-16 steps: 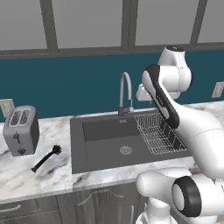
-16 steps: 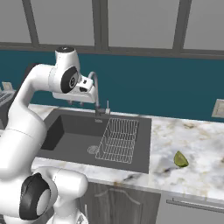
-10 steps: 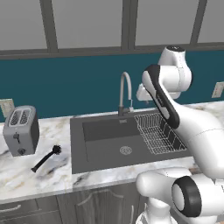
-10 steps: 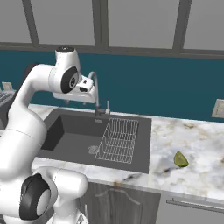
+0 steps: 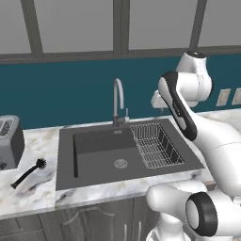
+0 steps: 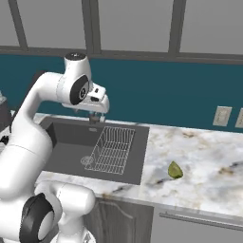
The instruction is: Turn on the sink faucet. Then move the lemon wedge from the counter to the sink. Turn off the sink. Move the vegetable from the sink to the pot next to the stove. Finally move the pot to the rear center burner.
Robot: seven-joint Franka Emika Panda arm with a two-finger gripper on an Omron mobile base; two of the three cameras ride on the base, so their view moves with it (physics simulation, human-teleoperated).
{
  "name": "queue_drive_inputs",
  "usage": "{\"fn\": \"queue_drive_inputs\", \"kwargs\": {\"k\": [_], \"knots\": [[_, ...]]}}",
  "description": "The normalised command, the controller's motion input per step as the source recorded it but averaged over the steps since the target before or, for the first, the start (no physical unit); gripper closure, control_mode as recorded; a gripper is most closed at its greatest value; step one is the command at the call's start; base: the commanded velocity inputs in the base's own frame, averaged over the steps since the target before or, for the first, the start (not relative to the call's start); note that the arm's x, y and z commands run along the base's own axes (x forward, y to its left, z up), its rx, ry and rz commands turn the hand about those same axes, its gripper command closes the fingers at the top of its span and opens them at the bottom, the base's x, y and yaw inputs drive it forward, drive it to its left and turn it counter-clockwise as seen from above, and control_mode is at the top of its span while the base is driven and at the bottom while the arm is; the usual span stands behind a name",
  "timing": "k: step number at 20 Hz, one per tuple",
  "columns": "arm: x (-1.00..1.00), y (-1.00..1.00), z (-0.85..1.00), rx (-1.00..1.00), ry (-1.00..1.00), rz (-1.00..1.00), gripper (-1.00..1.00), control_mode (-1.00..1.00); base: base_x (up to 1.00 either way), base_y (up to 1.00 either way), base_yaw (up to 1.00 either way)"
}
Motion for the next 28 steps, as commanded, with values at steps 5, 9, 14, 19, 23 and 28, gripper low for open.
{"fn": "queue_drive_inputs", "kwargs": {"k": [5, 9, 14, 19, 23, 28], "knots": [[0.00, 0.00, 0.00, 0.00, 0.00, 0.00, -1.00, 1.00, 0.12, -0.48, 0.00], [0.00, 0.00, 0.00, 0.00, 0.00, 0.00, -1.00, 1.00, 0.33, -0.38, 0.00], [0.00, 0.00, 0.00, 0.00, 0.00, 0.00, -1.00, 1.00, 0.44, -0.29, 0.00], [0.00, 0.00, 0.00, 0.00, 0.00, 0.00, -1.00, 1.00, 0.55, -0.13, 0.00], [0.38, 0.00, -0.19, 0.00, -0.03, 0.01, -1.00, -1.00, 0.15, 0.00, 0.00], [0.37, -0.08, -0.43, 0.02, -0.21, 0.21, -1.00, -1.00, 0.00, 0.00, 0.00]]}}
